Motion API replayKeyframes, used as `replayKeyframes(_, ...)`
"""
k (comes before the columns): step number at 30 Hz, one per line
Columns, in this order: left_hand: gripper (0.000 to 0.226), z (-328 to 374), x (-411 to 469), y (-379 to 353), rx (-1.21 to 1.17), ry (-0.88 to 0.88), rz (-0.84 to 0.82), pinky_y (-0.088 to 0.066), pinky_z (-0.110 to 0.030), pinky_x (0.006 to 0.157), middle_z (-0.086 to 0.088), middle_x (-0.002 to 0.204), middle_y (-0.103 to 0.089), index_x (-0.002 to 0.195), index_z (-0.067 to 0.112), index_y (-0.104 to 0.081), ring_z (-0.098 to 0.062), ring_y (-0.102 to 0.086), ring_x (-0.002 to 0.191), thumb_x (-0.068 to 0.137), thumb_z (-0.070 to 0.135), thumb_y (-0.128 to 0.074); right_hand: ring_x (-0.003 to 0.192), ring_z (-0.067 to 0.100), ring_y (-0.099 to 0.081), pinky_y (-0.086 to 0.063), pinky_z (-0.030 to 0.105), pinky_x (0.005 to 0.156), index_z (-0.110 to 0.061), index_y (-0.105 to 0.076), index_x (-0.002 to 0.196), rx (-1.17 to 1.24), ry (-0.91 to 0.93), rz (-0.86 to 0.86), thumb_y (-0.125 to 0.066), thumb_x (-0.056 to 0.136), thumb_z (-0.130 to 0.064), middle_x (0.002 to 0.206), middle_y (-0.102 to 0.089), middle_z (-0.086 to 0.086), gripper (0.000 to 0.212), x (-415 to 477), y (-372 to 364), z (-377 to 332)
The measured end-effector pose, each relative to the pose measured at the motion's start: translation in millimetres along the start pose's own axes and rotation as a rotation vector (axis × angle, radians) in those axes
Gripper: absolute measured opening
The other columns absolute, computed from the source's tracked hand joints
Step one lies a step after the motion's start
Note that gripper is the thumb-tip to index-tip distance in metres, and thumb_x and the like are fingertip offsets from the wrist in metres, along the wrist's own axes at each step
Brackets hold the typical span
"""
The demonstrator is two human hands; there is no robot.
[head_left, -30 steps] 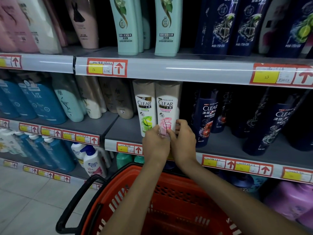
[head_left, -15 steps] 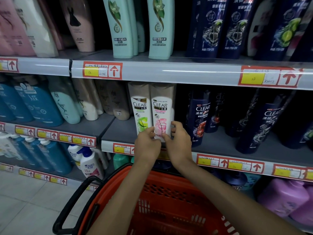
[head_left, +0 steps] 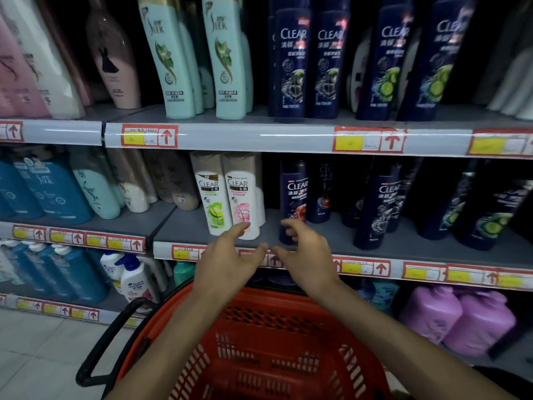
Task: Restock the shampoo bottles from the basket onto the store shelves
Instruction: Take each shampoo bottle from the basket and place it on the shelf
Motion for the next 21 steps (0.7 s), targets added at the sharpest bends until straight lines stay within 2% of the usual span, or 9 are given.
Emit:
replayKeyframes(3,0.079,16.1,-9.6,-9.8,0.019,0.004,-0.018,-0.054,-0.041,0.101,0.011,0.139,-0.065,0.143,0.036,-0.055,-0.014,-0.059,0.130,0.077,0.079,-0.058,0.118,0.018,-0.062,-0.049,0.025,0.090,-0.027,-0.057,0.138,-0.103,0.002,-0.005,-0.082,0.083,-0.031,0.129,-0.065,0.001,0.060,-4.1,27.4,6.9)
replayKeyframes(6,0.081,33.9,-4.8,-26.2,0.031,0.017,-0.049,-0.055,-0.044,0.098,0.009,0.136,-0.065,0.146,0.036,-0.050,-0.016,-0.061,0.125,0.077,0.077,-0.065,0.113,0.023,-0.063,-0.054,0.035,0.089,-0.027,-0.056,0.137,-0.196,-0.037,-0.043,-0.080,0.083,-0.027,0.127,-0.064,0.003,0.060,-3.2,47.5,21.0)
replayKeyframes(8,0.084,46.2,5.5,-41.6,-0.030,0.043,-0.062,-0.055,-0.041,0.097,0.004,0.130,-0.065,0.149,0.031,-0.045,-0.018,-0.062,0.120,0.079,0.069,-0.072,0.110,0.024,-0.065,-0.054,0.034,0.086,-0.024,-0.057,0.134,-0.209,-0.077,-0.059,-0.078,0.083,-0.024,0.121,-0.066,0.003,0.055,0.4,59.7,32.2)
replayKeyframes(11,0.071,60.0,25.4,-66.1,-0.170,0.131,-0.046,-0.052,-0.032,0.085,0.005,0.106,-0.067,0.141,0.022,-0.050,-0.019,-0.066,0.105,0.083,0.048,-0.081,0.098,0.022,-0.067,-0.052,0.029,0.077,-0.020,-0.061,0.128,-0.190,-0.132,-0.079,-0.074,0.085,-0.018,0.108,-0.068,0.001,0.046,6.8,73.9,47.2)
replayKeyframes(13,0.066,63.8,40.2,-78.7,-0.194,0.162,-0.007,-0.052,-0.031,0.080,0.007,0.103,-0.069,0.127,0.022,-0.055,-0.018,-0.068,0.097,0.075,0.051,-0.084,0.090,0.022,-0.066,-0.053,0.032,0.073,-0.020,-0.063,0.122,-0.194,-0.154,-0.076,-0.071,0.084,-0.016,0.100,-0.069,0.000,0.039,10.9,79.7,56.6)
replayKeyframes(16,0.077,58.1,62.6,-92.0,-0.225,0.198,0.085,-0.060,-0.042,0.084,0.005,0.107,-0.072,0.116,0.027,-0.060,-0.020,-0.071,0.096,0.054,0.070,-0.077,0.090,0.024,-0.066,-0.054,0.034,0.071,-0.022,-0.062,0.120,-0.205,-0.169,-0.079,-0.068,0.085,-0.016,0.100,-0.069,0.000,0.036,15.0,83.3,68.2)
replayKeyframes(19,0.057,57.0,72.4,-97.2,-0.299,0.212,0.122,-0.061,-0.045,0.084,0.007,0.102,-0.075,0.109,0.029,-0.063,-0.020,-0.072,0.093,0.064,0.057,-0.085,0.088,0.024,-0.065,-0.053,0.034,0.069,-0.023,-0.061,0.116,-0.213,-0.153,-0.088,-0.063,0.087,-0.015,0.097,-0.068,0.000,0.030,16.5,82.0,74.8)
replayKeyframes(21,0.052,58.2,74.9,-97.2,-0.327,0.206,0.134,-0.061,-0.046,0.085,0.008,0.101,-0.075,0.108,0.028,-0.065,-0.020,-0.072,0.092,0.068,0.054,-0.086,0.085,0.025,-0.065,-0.054,0.035,0.068,-0.023,-0.061,0.111,-0.246,-0.142,-0.086,-0.061,0.086,-0.013,0.095,-0.068,0.000,0.027,17.1,79.7,76.2)
Point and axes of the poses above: each hand's wrist, its own x-axis towards the middle knuckle, its own y-axis out of the back of the hand, z = x × y, the point moved 6 cm from there along x, towards the middle knuckle
